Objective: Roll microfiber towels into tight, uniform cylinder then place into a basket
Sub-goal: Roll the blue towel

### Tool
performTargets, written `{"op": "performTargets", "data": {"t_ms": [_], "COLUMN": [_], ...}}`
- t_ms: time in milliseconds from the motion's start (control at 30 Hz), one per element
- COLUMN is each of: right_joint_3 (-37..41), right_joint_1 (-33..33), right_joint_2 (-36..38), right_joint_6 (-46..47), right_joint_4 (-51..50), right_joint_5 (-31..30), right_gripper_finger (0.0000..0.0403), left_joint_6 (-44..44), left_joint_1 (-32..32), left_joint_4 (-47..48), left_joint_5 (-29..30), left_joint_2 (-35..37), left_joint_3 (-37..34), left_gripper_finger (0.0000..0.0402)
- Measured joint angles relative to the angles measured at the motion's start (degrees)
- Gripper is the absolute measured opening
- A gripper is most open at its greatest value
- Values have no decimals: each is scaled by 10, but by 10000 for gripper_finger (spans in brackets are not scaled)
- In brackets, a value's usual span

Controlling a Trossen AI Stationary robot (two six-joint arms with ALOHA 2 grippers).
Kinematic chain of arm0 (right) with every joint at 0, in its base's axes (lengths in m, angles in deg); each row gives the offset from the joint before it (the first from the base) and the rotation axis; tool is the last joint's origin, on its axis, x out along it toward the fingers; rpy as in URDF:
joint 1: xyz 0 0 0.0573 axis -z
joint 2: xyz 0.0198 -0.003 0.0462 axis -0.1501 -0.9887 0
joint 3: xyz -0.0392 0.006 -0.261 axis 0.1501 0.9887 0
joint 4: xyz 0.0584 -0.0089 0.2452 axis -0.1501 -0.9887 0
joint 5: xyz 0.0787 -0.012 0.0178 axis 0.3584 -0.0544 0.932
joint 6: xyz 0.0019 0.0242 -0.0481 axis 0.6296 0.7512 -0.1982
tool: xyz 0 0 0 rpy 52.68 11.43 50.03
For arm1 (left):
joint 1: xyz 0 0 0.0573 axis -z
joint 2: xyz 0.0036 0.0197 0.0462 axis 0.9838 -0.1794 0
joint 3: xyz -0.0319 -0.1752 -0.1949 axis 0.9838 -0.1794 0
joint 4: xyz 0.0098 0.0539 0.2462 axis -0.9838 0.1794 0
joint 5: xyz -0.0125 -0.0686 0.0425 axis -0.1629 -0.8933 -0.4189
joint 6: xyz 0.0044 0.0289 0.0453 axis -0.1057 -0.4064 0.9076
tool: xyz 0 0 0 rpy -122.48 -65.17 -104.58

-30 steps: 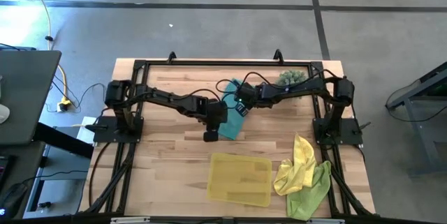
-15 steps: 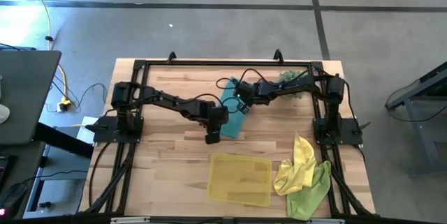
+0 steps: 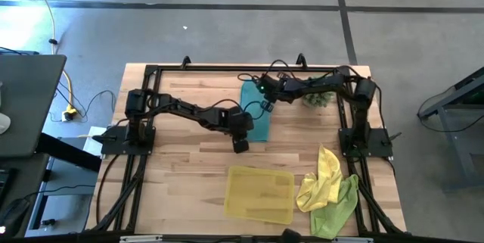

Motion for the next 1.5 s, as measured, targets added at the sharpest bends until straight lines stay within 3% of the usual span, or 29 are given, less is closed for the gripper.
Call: {"op": "performTargets", "data": {"t_ms": [100, 367, 467, 633, 700, 833, 967, 1100, 1200, 1500], "right_joint_3": [0, 0, 0, 49, 105, 235, 349, 431, 450, 438], "right_joint_1": [-12, -90, -125, -179, -200, -244, -287, -310, -315, -315], "right_joint_2": [39, 163, 206, 285, 327, 417, 473, 479, 465, 416], "right_joint_6": [-12, -36, -28, 30, 55, 107, 53, -7, 4, -35], "right_joint_4": [-41, -186, -242, -269, -235, -107, 84, 250, 307, 311], "right_joint_5": [-1, 8, 8, 7, 8, 7, 57, 96, 95, 82], "right_gripper_finger": [119, 119, 119, 119, 119, 119, 119, 119, 119, 133], "left_joint_6": [18, 140, 181, 171, 163, 155, 177, 180, 171, 207], "left_joint_1": [-2, 1, -1, -29, -38, -35, -17, -2, 3, 24], "left_joint_4": [19, 190, 219, 170, 149, 13, -146, -236, -265, -283], "left_joint_5": [0, -14, -14, -55, -60, -61, -75, -71, -62, -47], "left_joint_2": [7, 68, 115, 233, 289, 372, 388, 368, 344, 264], "left_joint_3": [21, 44, 21, -71, -126, -242, -331, -364, -362, -359], "left_gripper_finger": [51, 51, 51, 51, 51, 51, 51, 63, 81, 157]}}
